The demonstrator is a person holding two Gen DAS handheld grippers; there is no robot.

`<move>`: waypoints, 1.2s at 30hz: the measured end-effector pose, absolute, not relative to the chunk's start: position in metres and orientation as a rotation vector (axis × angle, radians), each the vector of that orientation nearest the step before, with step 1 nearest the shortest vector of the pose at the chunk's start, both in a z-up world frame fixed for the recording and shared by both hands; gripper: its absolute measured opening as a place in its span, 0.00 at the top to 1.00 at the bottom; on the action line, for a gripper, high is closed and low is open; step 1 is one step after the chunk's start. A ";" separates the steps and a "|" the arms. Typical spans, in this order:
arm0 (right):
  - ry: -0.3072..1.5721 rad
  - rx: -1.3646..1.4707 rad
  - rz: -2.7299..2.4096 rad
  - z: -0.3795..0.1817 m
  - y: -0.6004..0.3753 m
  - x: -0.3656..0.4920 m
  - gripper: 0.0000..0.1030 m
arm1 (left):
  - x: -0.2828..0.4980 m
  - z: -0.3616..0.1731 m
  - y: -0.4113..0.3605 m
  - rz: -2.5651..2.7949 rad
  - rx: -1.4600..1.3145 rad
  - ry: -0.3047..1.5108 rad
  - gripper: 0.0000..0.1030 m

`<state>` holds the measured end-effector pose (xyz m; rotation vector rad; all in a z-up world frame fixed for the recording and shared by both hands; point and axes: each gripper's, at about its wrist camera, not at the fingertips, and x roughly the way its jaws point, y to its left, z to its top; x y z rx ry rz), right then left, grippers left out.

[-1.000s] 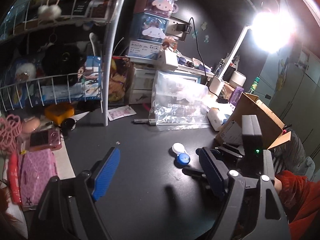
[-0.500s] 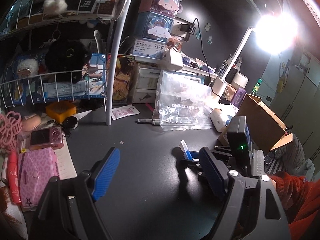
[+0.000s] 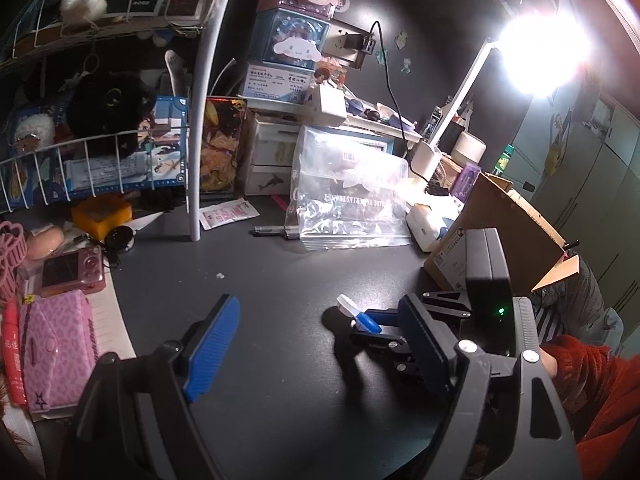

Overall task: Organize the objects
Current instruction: 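Carry the blue cap with its white piece into the box and release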

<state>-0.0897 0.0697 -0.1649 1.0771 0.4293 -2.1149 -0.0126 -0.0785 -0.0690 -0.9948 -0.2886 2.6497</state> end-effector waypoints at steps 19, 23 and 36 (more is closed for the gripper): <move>0.421 1.039 -2.172 -0.165 0.073 -0.090 0.72 | -0.014 -0.074 -0.078 2.614 -1.022 -0.297 0.23; 0.407 0.966 -2.131 -0.144 0.074 -0.075 0.72 | -0.019 -0.077 -0.072 2.564 -1.027 -0.322 0.23; 0.403 0.675 -2.102 -0.056 0.093 -0.015 0.72 | -0.028 -0.042 -0.040 2.395 -0.871 -0.370 0.64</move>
